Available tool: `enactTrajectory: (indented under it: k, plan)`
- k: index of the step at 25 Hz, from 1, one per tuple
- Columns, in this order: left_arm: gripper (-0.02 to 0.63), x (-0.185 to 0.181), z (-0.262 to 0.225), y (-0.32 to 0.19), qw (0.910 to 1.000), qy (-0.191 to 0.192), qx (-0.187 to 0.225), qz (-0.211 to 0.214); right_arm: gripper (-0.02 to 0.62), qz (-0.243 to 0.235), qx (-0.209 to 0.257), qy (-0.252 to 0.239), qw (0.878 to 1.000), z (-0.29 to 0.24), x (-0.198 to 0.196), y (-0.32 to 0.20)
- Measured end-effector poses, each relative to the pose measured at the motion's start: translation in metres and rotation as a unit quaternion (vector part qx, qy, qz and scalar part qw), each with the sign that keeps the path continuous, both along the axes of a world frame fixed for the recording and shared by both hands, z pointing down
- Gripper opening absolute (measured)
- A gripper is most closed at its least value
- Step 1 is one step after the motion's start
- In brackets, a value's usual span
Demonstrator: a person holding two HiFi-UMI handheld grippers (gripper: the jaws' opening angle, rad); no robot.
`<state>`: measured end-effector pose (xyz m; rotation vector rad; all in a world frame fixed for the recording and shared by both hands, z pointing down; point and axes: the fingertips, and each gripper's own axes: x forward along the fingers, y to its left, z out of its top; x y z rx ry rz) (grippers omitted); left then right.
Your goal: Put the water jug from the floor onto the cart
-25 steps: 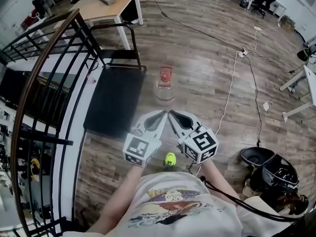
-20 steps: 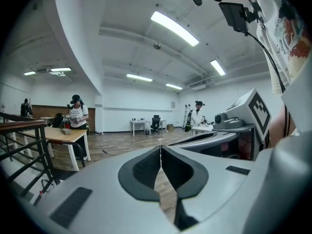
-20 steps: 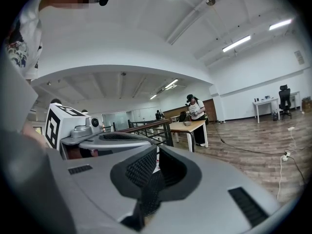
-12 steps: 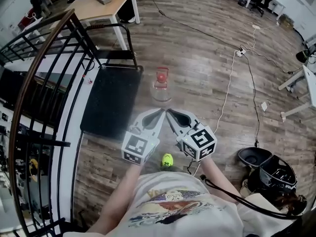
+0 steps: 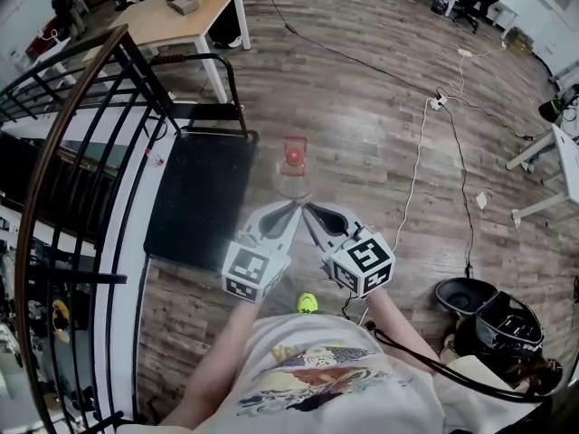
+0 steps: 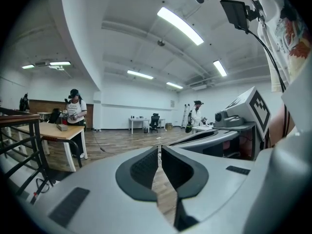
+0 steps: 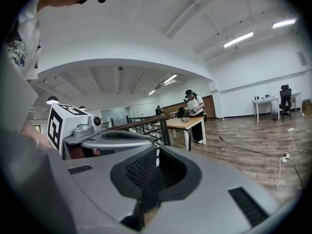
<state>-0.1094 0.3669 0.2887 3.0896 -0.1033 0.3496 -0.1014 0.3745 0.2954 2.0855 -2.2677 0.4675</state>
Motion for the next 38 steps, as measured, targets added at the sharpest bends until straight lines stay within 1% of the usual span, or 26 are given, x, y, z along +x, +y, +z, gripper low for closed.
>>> enactTrajectory:
  k: [5,8,18,24,30,38]
  plan:
    - [0.014,0.02,0.004,-0.032,0.9999,-0.004,-0.002,0.012,0.025,0.014,-0.005,-0.001,1.0,0.005,0.02,-0.032]
    - [0.014,0.033,0.007,-0.052,0.9998,-0.004,-0.009,0.019,0.025,0.022,-0.012,0.003,1.0,0.009,0.033,-0.052]
    - [0.014,0.059,0.015,-0.122,0.9988,-0.014,-0.015,0.045,0.025,0.053,-0.034,0.007,0.998,0.015,0.061,-0.123]
    - [0.014,0.077,0.014,-0.145,0.9975,-0.015,-0.014,0.068,0.025,0.081,-0.035,0.002,0.996,0.021,0.079,-0.148]
    - [0.014,0.097,0.019,-0.166,0.9971,-0.022,-0.019,0.07,0.025,0.087,-0.046,-0.001,0.995,0.026,0.1,-0.168]
    - [0.014,0.136,0.042,-0.193,0.9975,-0.041,-0.03,0.049,0.025,0.064,-0.06,-0.005,0.996,0.046,0.139,-0.197]
